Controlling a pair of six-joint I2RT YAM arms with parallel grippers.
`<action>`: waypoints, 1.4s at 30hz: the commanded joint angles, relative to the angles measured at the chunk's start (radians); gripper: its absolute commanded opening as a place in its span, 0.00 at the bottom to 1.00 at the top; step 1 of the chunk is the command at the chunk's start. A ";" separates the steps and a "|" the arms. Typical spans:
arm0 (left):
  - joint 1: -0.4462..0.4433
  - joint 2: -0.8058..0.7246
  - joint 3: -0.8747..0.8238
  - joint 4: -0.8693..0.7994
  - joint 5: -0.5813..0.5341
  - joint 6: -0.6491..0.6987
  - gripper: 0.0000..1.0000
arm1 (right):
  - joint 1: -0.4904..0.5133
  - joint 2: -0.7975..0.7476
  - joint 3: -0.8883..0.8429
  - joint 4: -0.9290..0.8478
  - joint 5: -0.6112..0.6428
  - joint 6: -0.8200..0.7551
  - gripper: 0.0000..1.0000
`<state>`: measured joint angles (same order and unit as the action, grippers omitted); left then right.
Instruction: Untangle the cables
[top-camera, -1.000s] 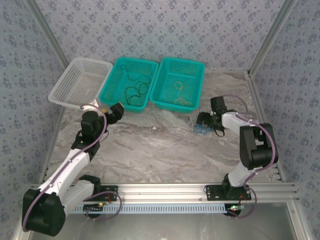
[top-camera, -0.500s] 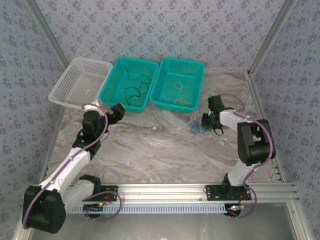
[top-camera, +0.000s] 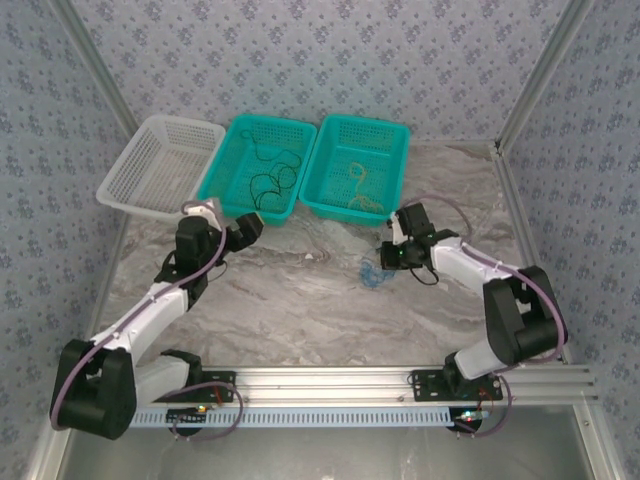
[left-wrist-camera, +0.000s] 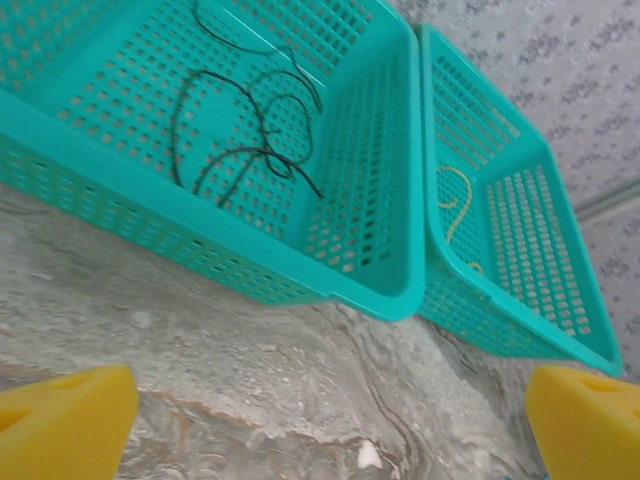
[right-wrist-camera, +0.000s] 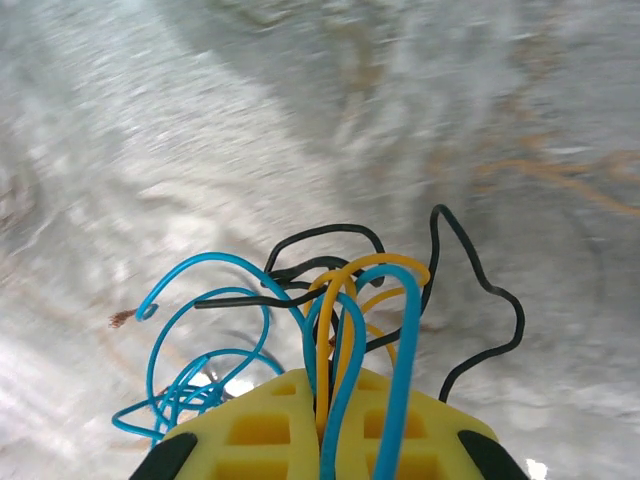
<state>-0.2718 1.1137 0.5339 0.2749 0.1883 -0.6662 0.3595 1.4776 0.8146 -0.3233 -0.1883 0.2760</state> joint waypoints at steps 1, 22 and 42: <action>-0.024 0.031 0.069 0.055 0.138 0.046 0.99 | 0.051 -0.043 -0.028 0.071 -0.054 -0.050 0.05; -0.282 0.237 0.020 0.101 0.216 0.224 0.89 | 0.176 0.028 -0.050 0.248 -0.072 0.116 0.05; -0.457 0.447 0.104 0.108 0.199 0.044 0.56 | 0.127 0.166 -0.083 0.210 0.069 0.235 0.00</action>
<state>-0.7158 1.5326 0.5823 0.3408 0.3531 -0.5945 0.4957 1.6112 0.7578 -0.0864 -0.1562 0.4805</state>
